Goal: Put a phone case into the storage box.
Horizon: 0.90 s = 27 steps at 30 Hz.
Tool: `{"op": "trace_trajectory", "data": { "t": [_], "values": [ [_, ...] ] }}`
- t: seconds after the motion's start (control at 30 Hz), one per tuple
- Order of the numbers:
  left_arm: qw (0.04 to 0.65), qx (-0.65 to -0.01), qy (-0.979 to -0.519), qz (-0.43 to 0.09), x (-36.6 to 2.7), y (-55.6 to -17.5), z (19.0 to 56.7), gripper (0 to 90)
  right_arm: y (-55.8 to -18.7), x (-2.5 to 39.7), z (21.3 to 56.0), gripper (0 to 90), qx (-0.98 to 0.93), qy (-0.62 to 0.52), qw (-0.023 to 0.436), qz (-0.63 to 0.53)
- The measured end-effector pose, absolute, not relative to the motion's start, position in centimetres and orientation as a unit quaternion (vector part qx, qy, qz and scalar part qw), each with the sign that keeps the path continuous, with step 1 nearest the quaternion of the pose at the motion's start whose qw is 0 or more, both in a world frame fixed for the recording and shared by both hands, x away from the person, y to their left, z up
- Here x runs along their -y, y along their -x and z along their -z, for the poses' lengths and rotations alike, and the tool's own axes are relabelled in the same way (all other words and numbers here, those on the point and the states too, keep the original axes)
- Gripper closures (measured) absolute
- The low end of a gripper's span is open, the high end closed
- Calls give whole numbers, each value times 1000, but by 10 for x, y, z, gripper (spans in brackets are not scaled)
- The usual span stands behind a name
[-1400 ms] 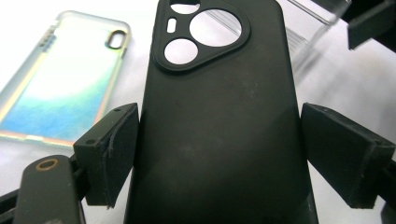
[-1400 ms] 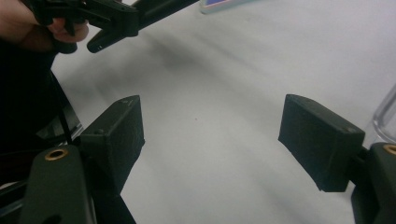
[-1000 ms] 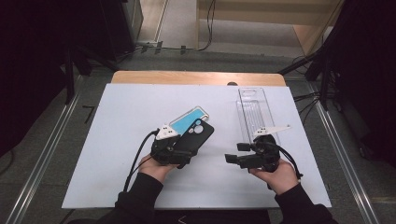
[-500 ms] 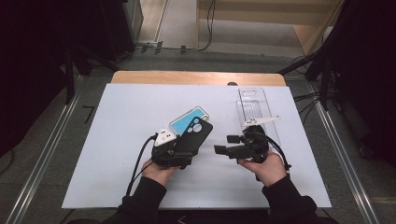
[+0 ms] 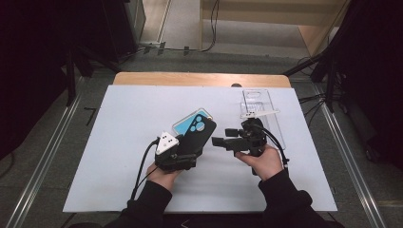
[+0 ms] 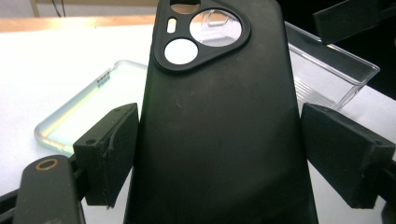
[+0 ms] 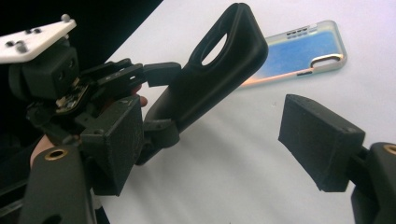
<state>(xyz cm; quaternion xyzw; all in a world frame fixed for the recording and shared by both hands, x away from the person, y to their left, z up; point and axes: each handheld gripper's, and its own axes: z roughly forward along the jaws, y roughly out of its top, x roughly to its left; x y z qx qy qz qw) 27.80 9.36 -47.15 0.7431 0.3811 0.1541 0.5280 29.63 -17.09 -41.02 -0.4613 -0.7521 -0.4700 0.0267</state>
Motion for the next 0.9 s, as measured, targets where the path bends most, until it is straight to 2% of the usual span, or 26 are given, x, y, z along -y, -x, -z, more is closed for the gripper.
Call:
{"op": "trace_trajectory", "data": {
  "t": [0.5, 0.9],
  "values": [
    [550, -360, -732, -179, -91, -272, 471, 147, -318, 159, 409, 204, 744, 467, 30, 477],
    [564, -367, -723, -158, -90, -270, 469, 145, -333, 149, 410, 233, 739, 466, 36, 485]
  ]
}}
